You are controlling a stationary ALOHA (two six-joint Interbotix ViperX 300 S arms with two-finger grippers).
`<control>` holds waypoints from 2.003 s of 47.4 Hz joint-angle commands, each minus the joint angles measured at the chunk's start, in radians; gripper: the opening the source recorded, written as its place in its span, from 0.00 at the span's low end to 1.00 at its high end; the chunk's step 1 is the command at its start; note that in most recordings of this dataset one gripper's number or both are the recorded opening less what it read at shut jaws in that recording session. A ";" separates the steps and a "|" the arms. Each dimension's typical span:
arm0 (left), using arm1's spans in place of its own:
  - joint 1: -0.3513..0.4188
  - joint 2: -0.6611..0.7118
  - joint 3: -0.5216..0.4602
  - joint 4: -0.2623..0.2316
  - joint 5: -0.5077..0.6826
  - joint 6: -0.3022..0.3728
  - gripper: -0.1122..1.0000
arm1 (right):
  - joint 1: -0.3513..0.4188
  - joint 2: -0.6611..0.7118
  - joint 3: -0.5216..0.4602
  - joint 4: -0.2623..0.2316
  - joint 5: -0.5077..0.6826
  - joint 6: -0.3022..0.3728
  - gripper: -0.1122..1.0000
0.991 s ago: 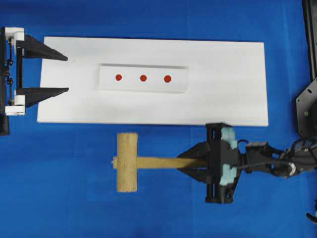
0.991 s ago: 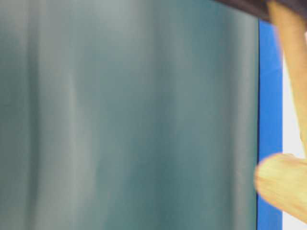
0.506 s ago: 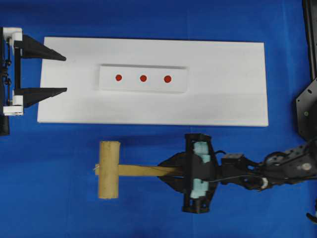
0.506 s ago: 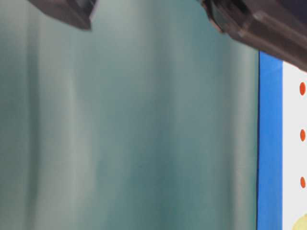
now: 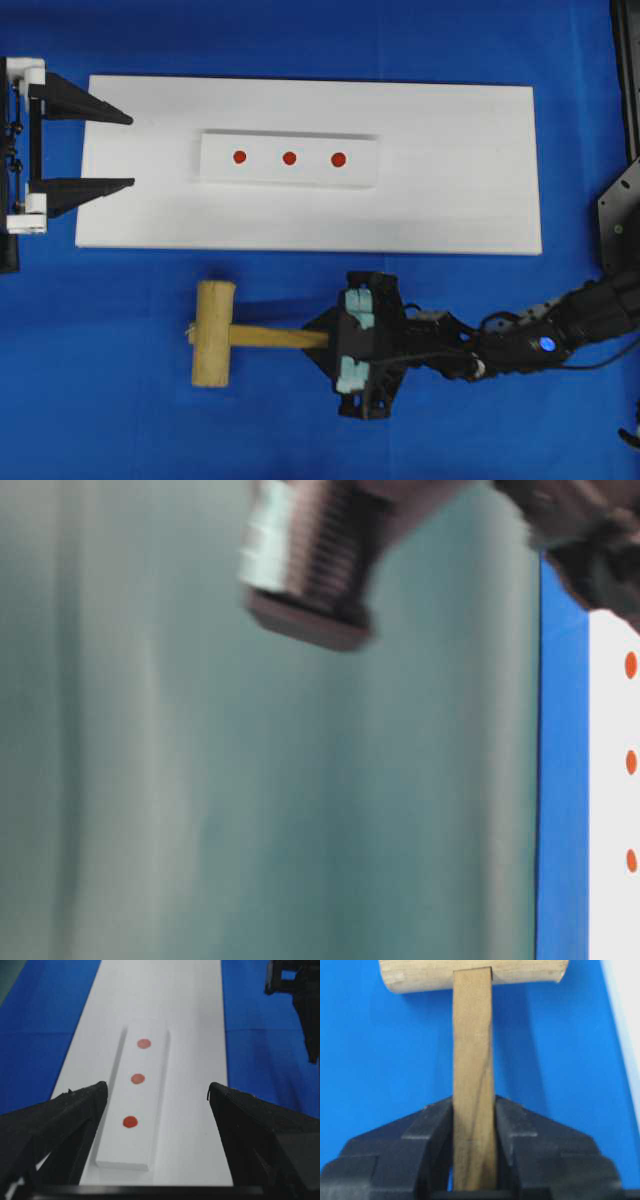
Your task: Hit the mark with a hammer.
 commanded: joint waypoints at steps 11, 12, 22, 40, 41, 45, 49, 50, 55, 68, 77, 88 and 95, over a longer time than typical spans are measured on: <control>0.003 0.000 -0.008 0.002 -0.005 0.002 0.82 | -0.038 0.037 -0.012 -0.023 0.054 -0.002 0.17; 0.003 0.000 -0.008 0.002 -0.005 0.002 0.82 | -0.040 0.037 -0.011 -0.025 0.058 -0.002 0.17; 0.003 0.000 -0.008 0.002 -0.005 0.003 0.81 | -0.048 0.041 0.012 -0.032 0.074 -0.002 0.17; 0.005 0.000 -0.008 0.002 -0.006 0.002 0.82 | -0.048 0.041 0.025 -0.032 0.100 -0.002 0.18; 0.005 0.000 -0.008 0.002 -0.006 0.002 0.82 | -0.048 0.041 0.023 -0.031 0.100 -0.002 0.18; 0.005 0.000 -0.008 0.002 -0.008 0.002 0.81 | -0.048 0.040 0.026 -0.032 0.100 -0.002 0.26; 0.005 0.000 -0.008 0.002 -0.006 0.002 0.81 | -0.048 0.034 0.028 -0.032 0.095 0.000 0.45; 0.005 0.000 -0.008 0.002 -0.006 0.002 0.81 | -0.048 0.031 0.029 -0.031 0.095 0.000 0.50; 0.005 0.000 -0.008 0.002 -0.003 0.000 0.81 | -0.048 -0.002 0.032 -0.032 0.092 -0.006 0.76; 0.005 -0.003 -0.008 0.002 0.006 0.002 0.81 | -0.048 -0.201 0.091 -0.032 0.061 -0.071 0.81; 0.005 -0.014 -0.006 0.002 0.006 0.000 0.81 | -0.051 -0.410 0.170 -0.029 0.032 -0.167 0.81; 0.005 -0.021 -0.005 0.002 0.011 0.000 0.81 | -0.071 -0.695 0.360 -0.006 -0.044 -0.218 0.81; 0.003 -0.028 -0.003 0.002 0.017 0.000 0.82 | -0.072 -0.891 0.466 -0.002 -0.052 -0.239 0.81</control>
